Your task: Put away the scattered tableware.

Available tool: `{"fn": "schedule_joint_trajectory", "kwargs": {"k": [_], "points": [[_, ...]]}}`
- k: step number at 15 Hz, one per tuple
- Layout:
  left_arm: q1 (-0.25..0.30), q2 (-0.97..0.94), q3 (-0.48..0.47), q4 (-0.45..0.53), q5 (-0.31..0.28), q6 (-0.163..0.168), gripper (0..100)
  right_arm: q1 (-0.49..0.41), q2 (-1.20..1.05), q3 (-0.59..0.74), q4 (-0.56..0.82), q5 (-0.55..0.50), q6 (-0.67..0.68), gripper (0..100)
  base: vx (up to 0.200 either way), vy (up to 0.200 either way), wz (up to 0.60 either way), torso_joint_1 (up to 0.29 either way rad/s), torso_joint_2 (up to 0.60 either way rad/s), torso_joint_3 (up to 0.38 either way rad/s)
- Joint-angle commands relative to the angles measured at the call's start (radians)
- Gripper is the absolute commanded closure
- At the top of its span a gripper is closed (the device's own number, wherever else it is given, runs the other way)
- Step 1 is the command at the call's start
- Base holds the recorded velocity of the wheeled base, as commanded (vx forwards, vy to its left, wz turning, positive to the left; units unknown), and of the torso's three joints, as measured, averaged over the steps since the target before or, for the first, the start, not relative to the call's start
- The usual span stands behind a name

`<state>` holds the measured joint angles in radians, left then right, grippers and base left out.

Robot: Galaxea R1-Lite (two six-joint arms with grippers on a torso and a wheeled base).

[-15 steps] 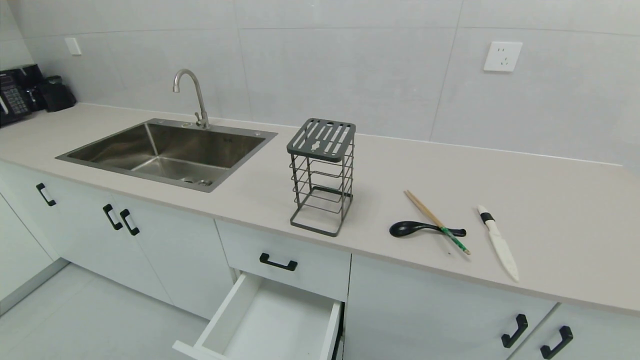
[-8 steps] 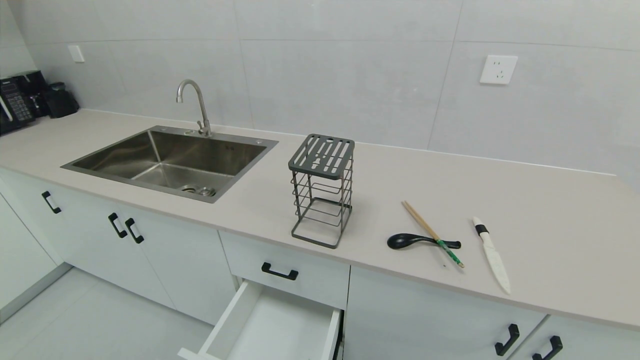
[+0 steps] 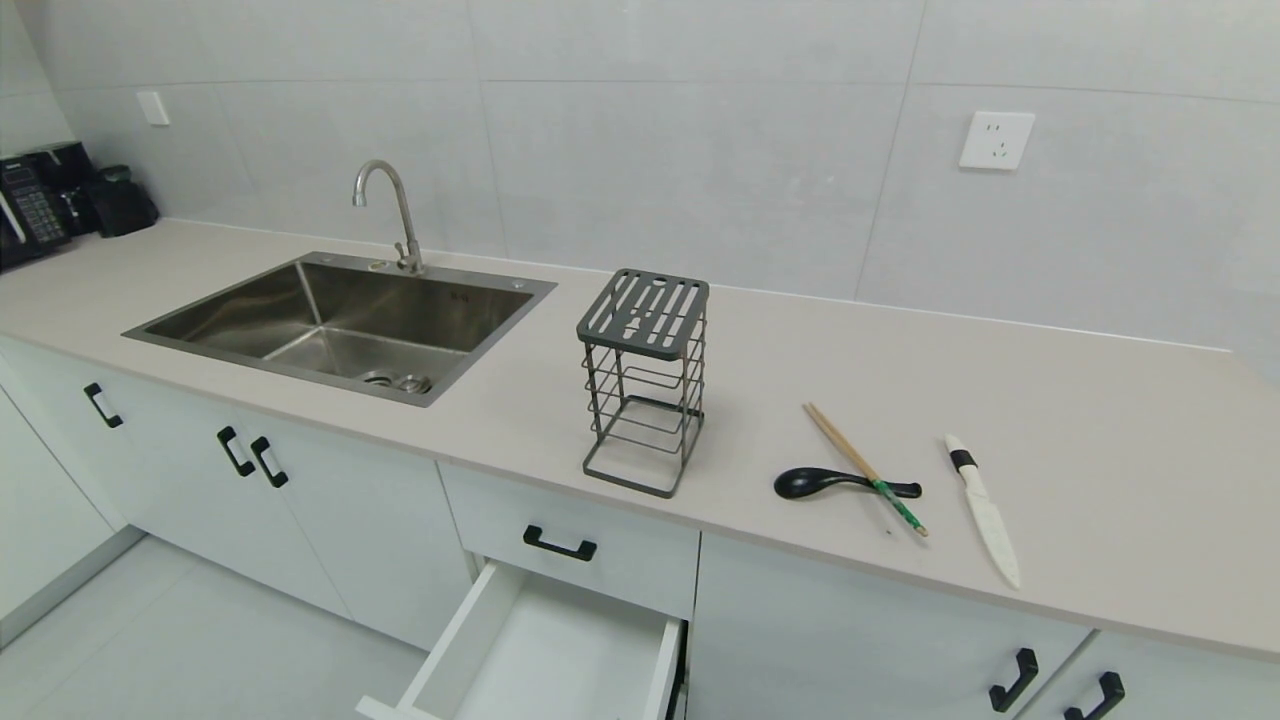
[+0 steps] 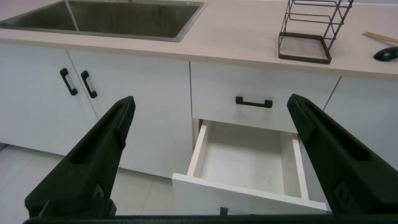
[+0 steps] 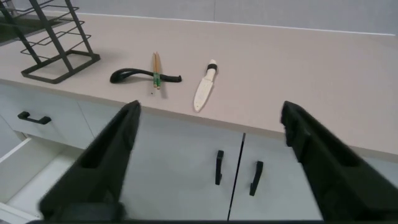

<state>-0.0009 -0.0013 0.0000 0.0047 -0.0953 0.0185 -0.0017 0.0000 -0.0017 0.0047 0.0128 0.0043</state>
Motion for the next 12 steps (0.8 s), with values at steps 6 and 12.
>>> {"fn": "schedule_joint_trajectory", "kwargs": {"k": [6, 12], "points": [[-0.001, 0.001, 0.000, 0.000, 0.000, 0.000, 0, 0.009, 0.031, -0.090, -0.178, 0.036, 0.046, 0, 0.000, 0.000, 0.00, 0.000, 0.00, 0.000], [-0.001, 0.001, 0.000, 0.000, 0.000, 0.000, 0, 0.157, 0.543, -0.327, 0.024, 0.227, 0.045, 0, 0.000, 0.000, 0.00, 0.000, 0.00, 0.000]]}}
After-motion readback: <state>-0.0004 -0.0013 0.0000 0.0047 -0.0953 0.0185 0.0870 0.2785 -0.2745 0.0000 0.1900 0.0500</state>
